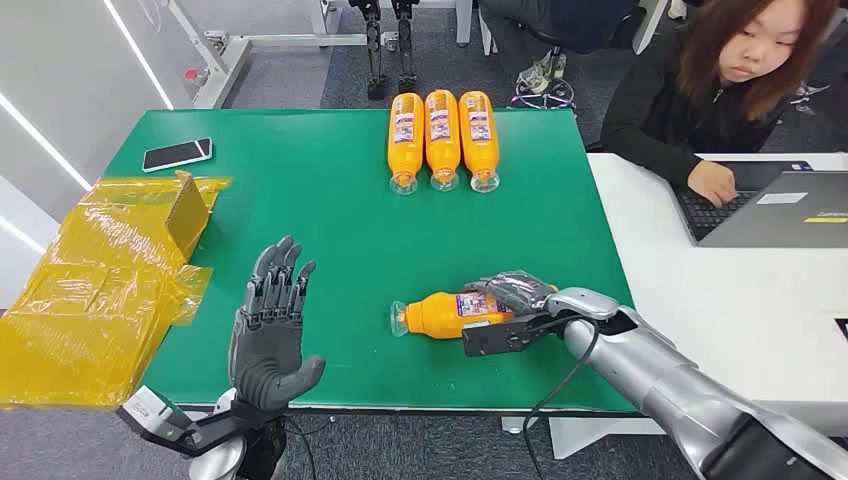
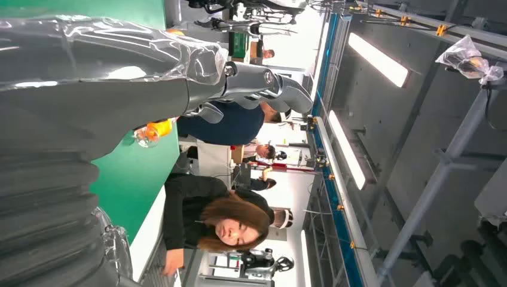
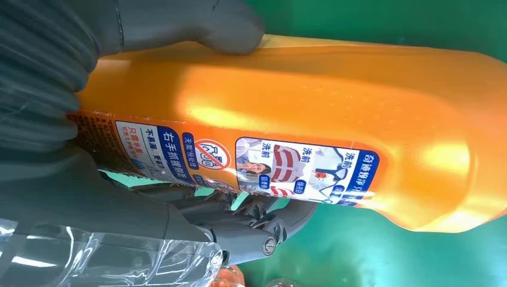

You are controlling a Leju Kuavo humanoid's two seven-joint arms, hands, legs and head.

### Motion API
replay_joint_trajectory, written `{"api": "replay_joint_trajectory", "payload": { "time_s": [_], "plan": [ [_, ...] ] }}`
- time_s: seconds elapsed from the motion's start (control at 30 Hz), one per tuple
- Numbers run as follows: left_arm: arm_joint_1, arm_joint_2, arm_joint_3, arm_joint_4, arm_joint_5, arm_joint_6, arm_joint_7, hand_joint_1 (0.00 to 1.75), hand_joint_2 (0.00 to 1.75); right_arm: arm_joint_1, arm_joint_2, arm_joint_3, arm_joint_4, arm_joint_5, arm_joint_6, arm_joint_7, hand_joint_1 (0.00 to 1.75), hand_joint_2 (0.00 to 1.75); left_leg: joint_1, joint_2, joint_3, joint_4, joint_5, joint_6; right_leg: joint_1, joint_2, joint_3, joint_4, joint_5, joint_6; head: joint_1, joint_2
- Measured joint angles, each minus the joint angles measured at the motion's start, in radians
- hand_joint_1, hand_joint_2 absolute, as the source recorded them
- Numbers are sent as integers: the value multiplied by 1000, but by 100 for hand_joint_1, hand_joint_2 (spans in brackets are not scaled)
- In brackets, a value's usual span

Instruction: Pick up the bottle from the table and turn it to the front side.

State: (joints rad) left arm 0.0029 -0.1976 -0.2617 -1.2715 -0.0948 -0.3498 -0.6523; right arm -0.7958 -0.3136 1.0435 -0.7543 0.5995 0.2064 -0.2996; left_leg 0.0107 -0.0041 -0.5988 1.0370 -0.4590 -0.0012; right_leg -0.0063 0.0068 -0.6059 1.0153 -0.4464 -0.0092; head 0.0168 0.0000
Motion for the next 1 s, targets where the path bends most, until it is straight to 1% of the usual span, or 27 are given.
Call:
{"api": "replay_joint_trajectory", "payload": {
  "time_s": [0.13, 0.23, 0.33, 0.4, 0.5, 0.63, 0.8, 0.9, 1.0],
  "plan": [
    [1, 0, 0, -2, 0, 0, 0, 0, 175, 7, 0, -6, -12, 7, -5, 2, 175, 175, 0, 0, 0, 0, 0, 0, 0, 0, 0, 0, 0, 0, 0, 0],
    [3, 0, 1, -5, -1, 4, 0, 0, 175, 37, 0, -34, -52, 43, -55, 22, 175, 175, 0, -1, 0, 0, 0, 0, 0, 0, 0, 0, 0, 0, 0, 0],
    [11, -3, 8, -17, -7, 9, 2, 0, 175, 101, -2, -113, -151, 82, -141, 63, 175, 175, 0, -1, -1, 0, 0, 0, 0, 0, -1, 0, 0, 0, 0, 0],
    [16, -6, 13, -25, -12, 11, 5, 0, 175, 144, -8, -178, -235, 88, -177, 76, 175, 175, 0, -1, -2, 0, 0, 0, 0, 0, -2, 0, 0, 0, 0, 0],
    [25, -8, 16, -36, -14, 12, 10, 0, 175, 198, -21, -259, -354, 95, -195, 76, 175, 175, 0, -1, -2, 0, -1, 0, 0, 0, -2, 0, 0, 0, 0, 0],
    [32, -8, 17, -43, -18, 12, 11, 0, 175, 271, -22, -343, -486, 150, -213, 65, 175, 175, 0, -1, -3, 0, -1, 0, 0, -1, -2, 0, -1, 1, 0, 0],
    [30, -8, 17, -42, -23, 13, 6, 0, 175, 415, -8, -403, -647, 232, -315, 59, 175, 175, 0, -2, -4, 0, -1, 0, 0, -2, -3, 0, -1, 1, 0, 0],
    [25, -8, 17, -39, -25, 15, 3, 0, 175, 490, 9, -421, -716, 267, -337, 61, 175, 175, 0, -2, -4, 0, -1, 0, 0, -1, -4, 0, -1, 1, 0, 0],
    [16, -10, 17, -31, -25, 14, 3, 0, 175, 561, 40, -434, -769, 310, -344, 58, 175, 175, 0, -2, -4, -1, -1, 0, 0, -2, -4, 0, -1, 1, 0, 0]
  ]
}}
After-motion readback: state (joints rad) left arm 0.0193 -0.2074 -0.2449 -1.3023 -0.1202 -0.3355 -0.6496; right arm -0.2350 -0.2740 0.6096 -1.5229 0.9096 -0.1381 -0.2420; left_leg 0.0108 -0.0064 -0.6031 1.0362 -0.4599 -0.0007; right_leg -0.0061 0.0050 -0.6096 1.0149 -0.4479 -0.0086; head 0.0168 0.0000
